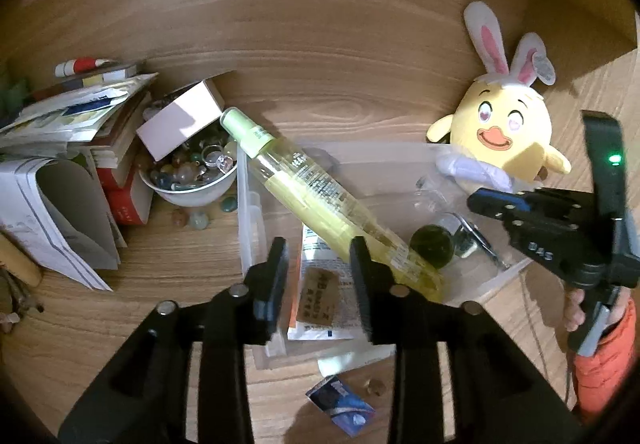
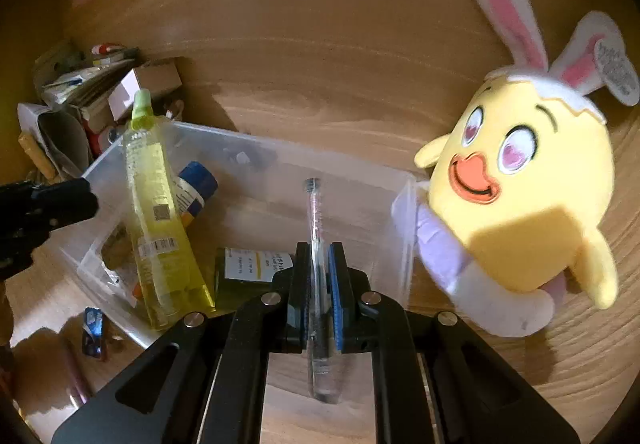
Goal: Organize objects
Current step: 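Lower and release the eraser into the box with left gripper while right releases the pen, then move left gripper to the light-blue cylinder while right moves to the purple pen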
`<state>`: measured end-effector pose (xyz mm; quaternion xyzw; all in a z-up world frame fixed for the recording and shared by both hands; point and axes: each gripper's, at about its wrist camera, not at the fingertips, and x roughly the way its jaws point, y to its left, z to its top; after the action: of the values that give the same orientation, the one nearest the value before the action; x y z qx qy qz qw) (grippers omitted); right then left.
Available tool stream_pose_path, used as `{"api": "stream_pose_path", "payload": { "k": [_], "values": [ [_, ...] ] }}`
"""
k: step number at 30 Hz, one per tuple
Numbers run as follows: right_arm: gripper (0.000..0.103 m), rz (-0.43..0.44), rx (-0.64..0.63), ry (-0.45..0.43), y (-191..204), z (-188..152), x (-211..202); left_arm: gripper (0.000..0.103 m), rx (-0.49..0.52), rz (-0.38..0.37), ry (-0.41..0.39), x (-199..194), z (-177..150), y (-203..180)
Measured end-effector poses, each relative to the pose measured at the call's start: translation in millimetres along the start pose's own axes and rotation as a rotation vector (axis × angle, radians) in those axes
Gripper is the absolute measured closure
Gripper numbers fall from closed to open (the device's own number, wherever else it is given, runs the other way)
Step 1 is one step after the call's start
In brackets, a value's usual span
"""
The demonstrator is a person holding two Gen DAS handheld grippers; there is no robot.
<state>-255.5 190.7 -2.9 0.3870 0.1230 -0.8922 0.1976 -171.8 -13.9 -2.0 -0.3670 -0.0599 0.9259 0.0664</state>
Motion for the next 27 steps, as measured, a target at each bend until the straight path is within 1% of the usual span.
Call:
{"api": "stream_pose_path", "payload": {
  "k": [1,2,3,6,9,11,13,16,20,22,27],
  "values": [
    [0.095,0.001,-0.001,0.005,-0.4,-1.0,1.4,0.057,-0.001,-0.011,0.001,-3.1,-1.0,1.4],
    [0.095,0.003,-0.002,0.011,0.4,-2.0,3.5,0.054,-0.005,-0.025,0.001,-6.5,-1.4,2.0],
    [0.095,0.004,-0.001,0.013,0.7,-2.5,4.5,0.052,-0.007,-0.033,-0.005,-10.3,-1.8,2.2],
    [0.095,0.006,-0.002,0.013,2.2,-3.8,3.8,0.049,0.002,-0.028,-0.024,-20.6,-3.0,1.6],
    [0.095,0.012,-0.01,0.001,5.4,-4.7,-4.0,0.041,0.014,-0.021,-0.041,-31.7,-5.5,1.1],
    [0.091,0.018,-0.012,-0.014,6.6,-5.4,-11.9,0.038,0.023,-0.008,-0.052,-39.0,-8.5,0.8],
    [0.079,0.021,-0.012,-0.036,8.4,-6.1,-19.5,0.033,0.028,0.0,-0.054,-45.3,-12.8,1.4],
    [0.068,0.031,-0.014,-0.069,12.3,-9.3,-33.3,0.027,0.034,0.01,-0.048,-51.7,-20.3,2.6],
    [0.063,0.051,-0.036,-0.104,21.0,-16.8,-53.1,0.02,0.049,0.036,-0.034,-56.3,-32.1,3.5],
    [0.058,0.062,-0.048,-0.124,26.1,-22.9,-64.0,0.018,0.047,0.035,-0.02,-56.9,-39.5,5.4],
    [0.056,0.111,-0.073,-0.143,40.1,-40.4,-82.5,0.016,0.027,0.03,0.022,-56.9,-60.4,10.4]
  ]
}}
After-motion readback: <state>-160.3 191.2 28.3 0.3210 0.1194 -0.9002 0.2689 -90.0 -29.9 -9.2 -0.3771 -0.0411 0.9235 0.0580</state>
